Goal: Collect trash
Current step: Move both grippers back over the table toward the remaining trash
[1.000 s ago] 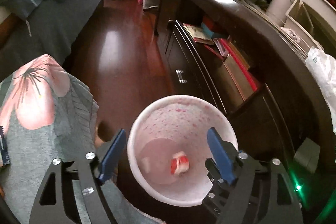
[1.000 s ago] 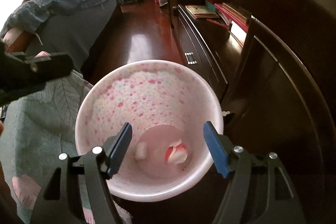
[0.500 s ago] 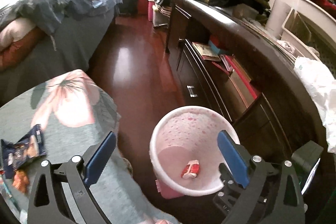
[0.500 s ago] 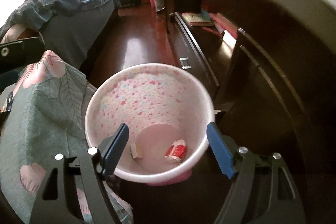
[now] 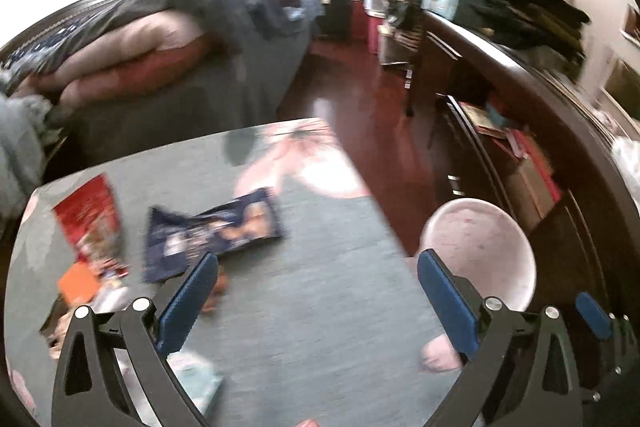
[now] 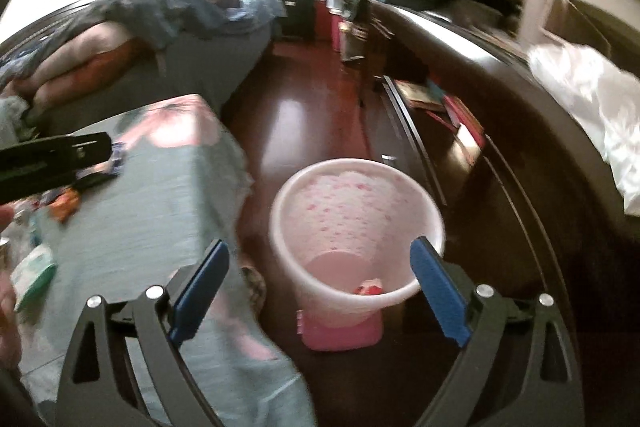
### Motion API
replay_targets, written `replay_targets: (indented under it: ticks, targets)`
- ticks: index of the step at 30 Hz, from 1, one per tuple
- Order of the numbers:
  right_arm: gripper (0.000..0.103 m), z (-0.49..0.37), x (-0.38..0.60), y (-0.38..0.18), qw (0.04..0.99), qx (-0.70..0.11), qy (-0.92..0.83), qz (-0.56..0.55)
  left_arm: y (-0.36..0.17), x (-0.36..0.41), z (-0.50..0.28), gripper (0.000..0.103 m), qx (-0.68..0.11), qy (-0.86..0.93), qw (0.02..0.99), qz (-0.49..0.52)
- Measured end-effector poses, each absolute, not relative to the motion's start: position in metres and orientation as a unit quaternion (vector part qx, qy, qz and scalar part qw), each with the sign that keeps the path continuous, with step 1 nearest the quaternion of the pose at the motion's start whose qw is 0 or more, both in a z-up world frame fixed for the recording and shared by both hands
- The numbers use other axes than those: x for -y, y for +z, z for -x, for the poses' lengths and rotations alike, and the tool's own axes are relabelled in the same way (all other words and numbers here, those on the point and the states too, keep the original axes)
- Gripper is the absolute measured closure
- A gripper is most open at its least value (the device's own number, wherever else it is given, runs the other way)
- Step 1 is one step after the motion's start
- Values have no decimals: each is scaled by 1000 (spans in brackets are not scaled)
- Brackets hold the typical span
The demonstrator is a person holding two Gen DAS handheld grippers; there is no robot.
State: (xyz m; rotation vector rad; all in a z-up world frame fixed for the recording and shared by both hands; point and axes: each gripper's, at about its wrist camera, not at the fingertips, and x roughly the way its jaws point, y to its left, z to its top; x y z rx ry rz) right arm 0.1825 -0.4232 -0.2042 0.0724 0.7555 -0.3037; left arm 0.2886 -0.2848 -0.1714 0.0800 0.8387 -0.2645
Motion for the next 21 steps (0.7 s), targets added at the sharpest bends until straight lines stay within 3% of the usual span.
replay_targets:
  ticks: [11, 14, 19, 20, 21]
  targets:
    - [7, -173, 346, -174, 936, -346, -63, -6, -182, 187, -265, 4, -424, -81, 902, -15]
    - [7, -172, 337, -173, 936, -348, -58, -8, -193, 182, -264, 26, -434, -85, 897, -16]
    - [7, -168, 338, -173, 934, -352, -63, -10, -210, 183, -273, 28, -443, -75, 893, -34]
    - [7, -168, 339, -173, 934, -352, -63, -12, -210, 184, -273, 34, -435, -66, 897, -45]
    - [7, -167, 339, -173, 934, -351, -62, -13, -210, 183, -273, 50, -433, -64, 898, -47]
